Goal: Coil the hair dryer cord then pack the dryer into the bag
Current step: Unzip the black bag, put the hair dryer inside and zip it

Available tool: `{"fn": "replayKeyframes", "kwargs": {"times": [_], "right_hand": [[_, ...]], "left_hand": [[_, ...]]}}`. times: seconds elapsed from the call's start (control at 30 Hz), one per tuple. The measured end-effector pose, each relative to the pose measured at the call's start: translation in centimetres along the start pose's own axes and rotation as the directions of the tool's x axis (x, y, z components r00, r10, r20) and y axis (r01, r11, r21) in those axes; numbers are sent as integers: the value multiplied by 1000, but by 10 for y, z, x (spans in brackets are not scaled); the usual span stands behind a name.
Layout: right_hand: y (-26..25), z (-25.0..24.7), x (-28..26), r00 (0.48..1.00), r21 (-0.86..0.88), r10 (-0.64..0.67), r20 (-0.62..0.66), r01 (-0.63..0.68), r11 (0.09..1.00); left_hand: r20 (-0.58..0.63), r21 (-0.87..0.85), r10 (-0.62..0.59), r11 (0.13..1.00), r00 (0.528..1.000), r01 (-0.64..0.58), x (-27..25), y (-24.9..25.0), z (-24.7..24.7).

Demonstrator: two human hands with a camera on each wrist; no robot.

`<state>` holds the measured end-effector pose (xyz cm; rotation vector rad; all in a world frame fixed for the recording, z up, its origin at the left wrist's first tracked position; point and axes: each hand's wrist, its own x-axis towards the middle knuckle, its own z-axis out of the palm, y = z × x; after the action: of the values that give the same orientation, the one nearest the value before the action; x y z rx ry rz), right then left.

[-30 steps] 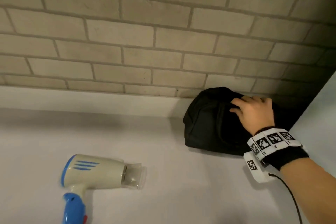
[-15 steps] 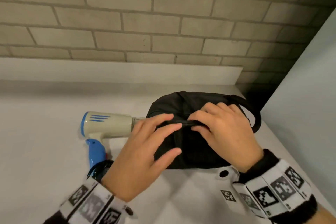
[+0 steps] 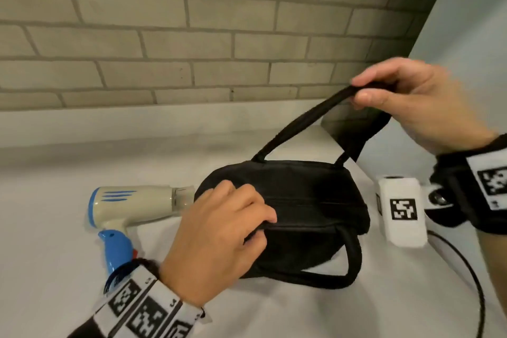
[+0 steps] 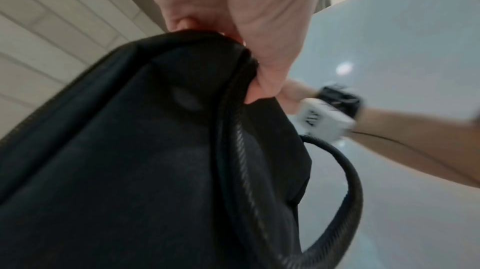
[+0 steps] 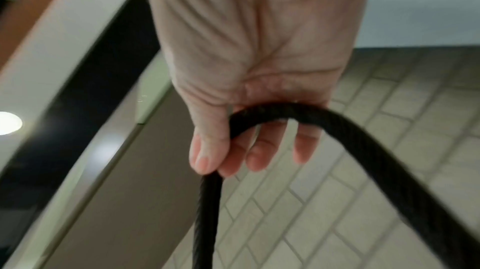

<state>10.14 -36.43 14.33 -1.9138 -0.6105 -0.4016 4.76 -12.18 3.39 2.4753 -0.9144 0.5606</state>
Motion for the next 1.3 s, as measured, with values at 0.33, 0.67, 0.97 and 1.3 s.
{"fn": "replayKeyframes", "kwargs": {"times": [0.33,0.67,0.97,1.3], "right_hand": [[120,35,-11,414,-254,812,411,-804,538],[127,-13,-87,364,6,852,376,-921,390],[141,10,-137,476,312,851,221,-861,401],[146,33,-123,330,414,931,157,-878,241]], "left_hand": [[163,-97,14,995,987,2,-12,-3,2],[361,-35,-207,971,909,235,12,-22,-5],[403,-50,-178,975,898,216,18,-19,-1],[77,-578,-407,725,910,373,23,-32,18]]}}
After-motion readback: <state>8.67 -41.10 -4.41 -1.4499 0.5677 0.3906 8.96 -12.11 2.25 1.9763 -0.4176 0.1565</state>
